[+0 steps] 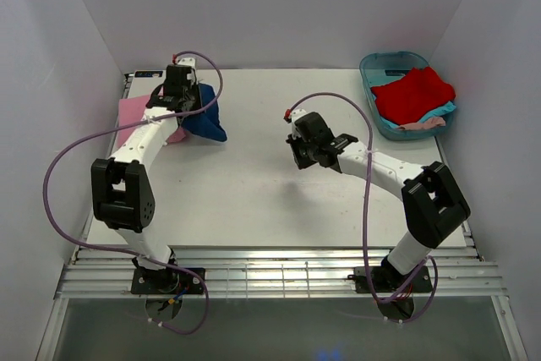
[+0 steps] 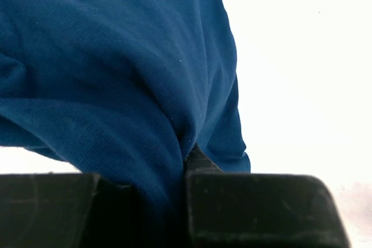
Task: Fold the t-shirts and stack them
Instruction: Put the neatly folded tshirt into the corner of the board with the left arm
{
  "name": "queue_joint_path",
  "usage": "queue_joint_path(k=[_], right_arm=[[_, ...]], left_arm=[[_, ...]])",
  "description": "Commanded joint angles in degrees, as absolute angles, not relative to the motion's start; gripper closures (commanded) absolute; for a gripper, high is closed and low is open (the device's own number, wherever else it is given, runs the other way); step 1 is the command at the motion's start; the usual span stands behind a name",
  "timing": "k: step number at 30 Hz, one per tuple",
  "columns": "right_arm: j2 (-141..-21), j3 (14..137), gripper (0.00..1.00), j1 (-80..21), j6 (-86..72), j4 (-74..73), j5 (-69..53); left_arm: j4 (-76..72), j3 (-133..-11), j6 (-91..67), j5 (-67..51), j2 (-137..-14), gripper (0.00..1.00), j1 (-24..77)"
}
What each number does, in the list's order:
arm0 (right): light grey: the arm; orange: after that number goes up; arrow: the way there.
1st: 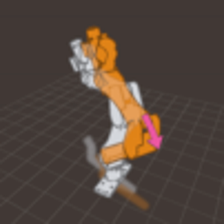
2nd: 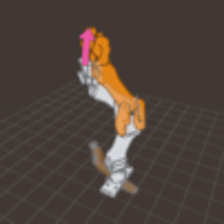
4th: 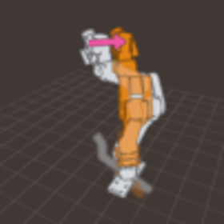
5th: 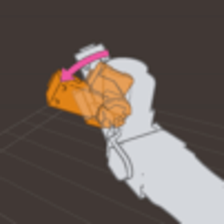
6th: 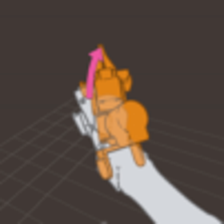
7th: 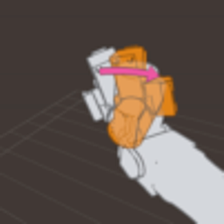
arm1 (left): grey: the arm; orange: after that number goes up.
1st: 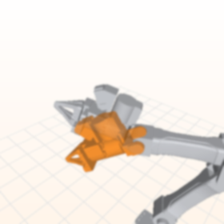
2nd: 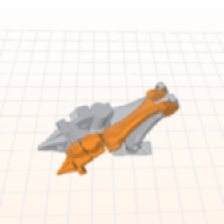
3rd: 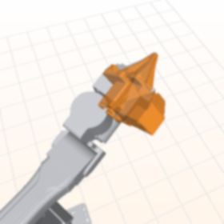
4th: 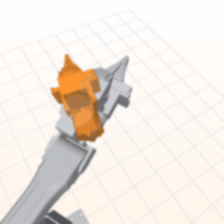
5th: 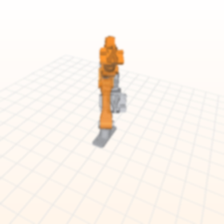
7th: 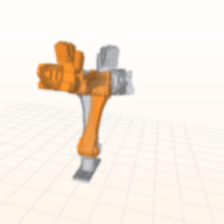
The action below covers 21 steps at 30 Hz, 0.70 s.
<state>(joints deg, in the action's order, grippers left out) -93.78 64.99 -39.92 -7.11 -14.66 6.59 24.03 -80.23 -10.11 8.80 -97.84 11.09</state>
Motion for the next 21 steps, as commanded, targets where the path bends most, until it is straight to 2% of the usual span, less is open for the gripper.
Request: queue_joint_path(k=[1,11,21], right_arm=[[-90.97,63.28,0.92,-39.99,-7.47,-14.59,5.45],[-86.84,59.85,0.92,-40.08,-8.00,-14.85,4.92],[-86.22,58.36,0.92,-40.08,-8.09,-15.03,3.95]], left_arm=[[26.19,-86.47,-3.87,6.33,-98.17,1.00,8.44],[26.89,-94.13,-1.23,2.99,-103.53,1.00,0.09],[23.38,-90.80,-1.93,0.09,-104.68,1.00,-9.31]])
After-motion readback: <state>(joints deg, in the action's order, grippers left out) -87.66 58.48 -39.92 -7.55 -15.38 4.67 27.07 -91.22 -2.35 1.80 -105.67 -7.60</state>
